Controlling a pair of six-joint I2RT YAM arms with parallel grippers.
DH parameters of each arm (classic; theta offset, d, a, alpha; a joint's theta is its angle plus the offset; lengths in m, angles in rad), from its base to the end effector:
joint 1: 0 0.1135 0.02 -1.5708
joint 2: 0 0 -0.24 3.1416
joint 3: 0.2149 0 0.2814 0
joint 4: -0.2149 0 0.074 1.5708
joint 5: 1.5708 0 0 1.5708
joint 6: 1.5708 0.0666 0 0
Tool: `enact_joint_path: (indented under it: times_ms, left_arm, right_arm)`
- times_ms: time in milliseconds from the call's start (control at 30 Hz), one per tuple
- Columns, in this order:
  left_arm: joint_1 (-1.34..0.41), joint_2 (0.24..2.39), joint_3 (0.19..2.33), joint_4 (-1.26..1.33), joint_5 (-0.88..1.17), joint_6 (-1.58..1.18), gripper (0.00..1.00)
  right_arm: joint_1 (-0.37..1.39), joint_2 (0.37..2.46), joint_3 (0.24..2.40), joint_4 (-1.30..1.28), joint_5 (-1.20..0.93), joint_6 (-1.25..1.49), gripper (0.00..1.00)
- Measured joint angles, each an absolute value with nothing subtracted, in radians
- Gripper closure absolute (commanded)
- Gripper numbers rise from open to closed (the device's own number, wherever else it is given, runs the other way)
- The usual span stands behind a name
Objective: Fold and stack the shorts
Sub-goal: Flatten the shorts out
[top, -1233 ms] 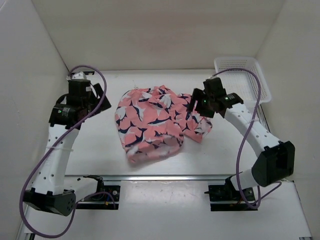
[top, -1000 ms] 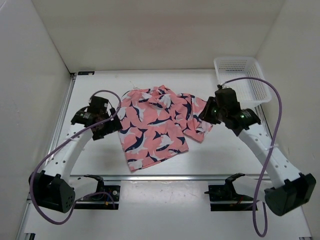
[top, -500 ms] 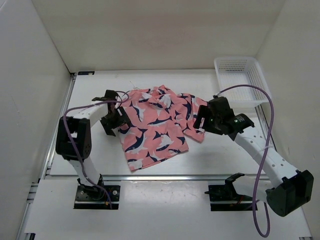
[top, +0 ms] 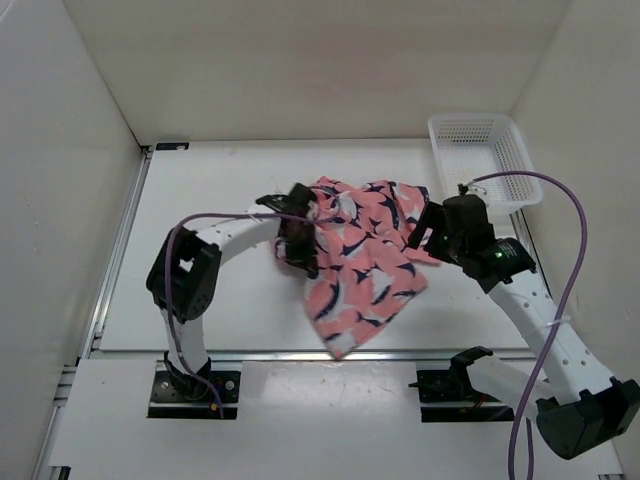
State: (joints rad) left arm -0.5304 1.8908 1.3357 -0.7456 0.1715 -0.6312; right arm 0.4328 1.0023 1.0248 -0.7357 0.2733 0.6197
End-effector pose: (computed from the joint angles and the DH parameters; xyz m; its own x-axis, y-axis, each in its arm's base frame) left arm 0.3376 -0.2112 0.1129 -0.9885 -0.0944 -0.1184 -0.0564 0.9553 -0.2902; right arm 0.2515 0.0964 0.2916 -0.6104 0.3340 -0.7182 0.1671 0.9406 0.2955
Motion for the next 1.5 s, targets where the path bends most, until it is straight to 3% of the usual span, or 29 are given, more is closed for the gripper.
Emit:
enact_joint_path:
  times_ms: [67,100,233,500,733,867,1000,1033,1133,1167,1233,1367,1500]
  left_arm:
    - [-0.656,1.857,1.374,-0.783,0.19,-0.639,0.06]
    - [-0.699,1.839,1.399,-0.805,0.191,-0.636,0.0]
    - [-0.704,1.717,1.483,-0.896,0.174,-0.624,0.0]
    - [-0.321,1.599,1.386,-0.892,0.108,-0.611,0.0]
    - [-0.375,1.762,1.294,-0.874,0.149,-0.622,0.0]
    - [-0.405,1.851,1.295,-0.838,0.173,-0.616,0.12]
    - [-0.403,1.92,1.32,-0.83,0.175,-0.602,0.66]
    - [-0.403,1.926,1.33,-0.828,0.177,-0.597,0.89]
    - [-0.402,1.927,1.37,-0.831,0.182,-0.585,0.9]
    - [-0.402,1.927,1.388,-0.83,0.183,-0.584,0.9]
    - [-0.402,1.927,1.419,-0.833,0.185,-0.583,0.9]
    - [-0.396,1.924,1.499,-0.869,0.178,-0.582,0.9]
    - [-0.361,1.924,1.663,-0.956,0.163,-0.567,0.9]
  right_arm:
    - [0.409,0.981,1.025,-0.736,0.284,0.618,0.12]
    - [0.4,0.976,1.025,-0.736,0.287,0.618,0.12]
    - [0.39,0.977,1.021,-0.736,0.284,0.604,0.12]
    - [0.622,1.031,0.962,-0.766,0.266,0.573,0.11]
    - [0.891,1.103,0.734,-0.818,0.187,0.749,0.14]
    - [1.048,1.145,0.752,-0.826,0.189,0.794,0.17]
    - [1.117,1.304,0.794,-0.775,0.199,0.795,0.24]
    - [1.127,1.343,0.796,-0.76,0.2,0.793,0.28]
    - [1.141,1.45,0.796,-0.733,0.214,0.783,0.52]
    - [1.142,1.477,0.797,-0.729,0.222,0.779,0.77]
    - [1.141,1.512,0.824,-0.739,0.248,0.778,1.0]
    - [1.076,1.551,0.918,-0.774,0.343,0.764,1.0]
    - [0.891,1.557,1.105,-0.814,0.444,0.659,1.0]
